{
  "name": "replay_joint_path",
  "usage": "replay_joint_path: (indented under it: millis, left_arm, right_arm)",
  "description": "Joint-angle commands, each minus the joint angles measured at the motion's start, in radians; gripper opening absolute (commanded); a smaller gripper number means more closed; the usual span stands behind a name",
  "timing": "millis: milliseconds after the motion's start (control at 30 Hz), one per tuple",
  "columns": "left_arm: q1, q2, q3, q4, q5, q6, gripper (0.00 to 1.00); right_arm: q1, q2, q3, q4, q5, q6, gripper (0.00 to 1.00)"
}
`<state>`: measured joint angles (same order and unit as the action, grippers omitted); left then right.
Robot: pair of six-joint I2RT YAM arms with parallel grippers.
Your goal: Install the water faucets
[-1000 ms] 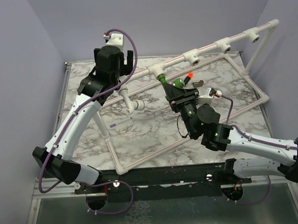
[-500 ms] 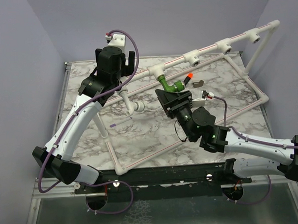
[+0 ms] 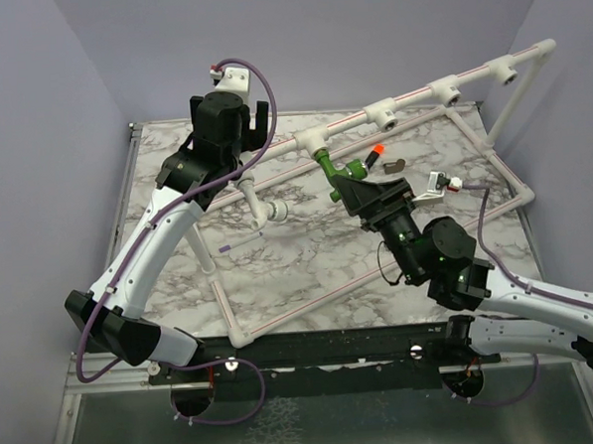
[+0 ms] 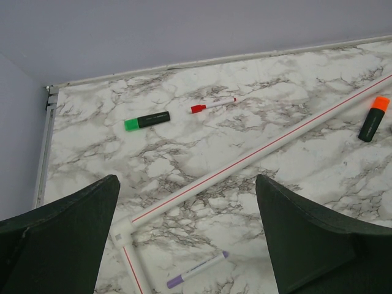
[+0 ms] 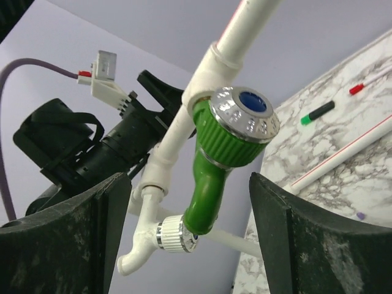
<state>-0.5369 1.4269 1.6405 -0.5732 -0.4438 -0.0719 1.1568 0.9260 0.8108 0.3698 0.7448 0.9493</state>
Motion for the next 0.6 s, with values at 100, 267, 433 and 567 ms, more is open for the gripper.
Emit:
replay_joint_path:
  millis: [100,267,433,567]
  left_arm:
    - [-0.012,-0.01,0.0,-0.027,0.016,0.005,0.93]
    - [-0.012,-0.007,-0.002,-0.027,0.014,0.005,0.93]
    - [-0.013,-0.007,-0.002,-0.027,0.017,0.004,0.93]
    - [-0.014,-0.004,0.002,-0.027,0.022,0.004,0.93]
  right_arm:
    - [0.003,-0.13,-0.02,-0.079,-0.021,-0.324,0.81]
    - [0.004,-0.208,-0.006,-0.134,-0.01,-0.522,0.8]
    - [0.003,-0.24,0.024,-0.154,-0.047,-0.763,0.81]
    - [0.003,-0.226,0.069,-0.184,-0.15,-0.984,0.84]
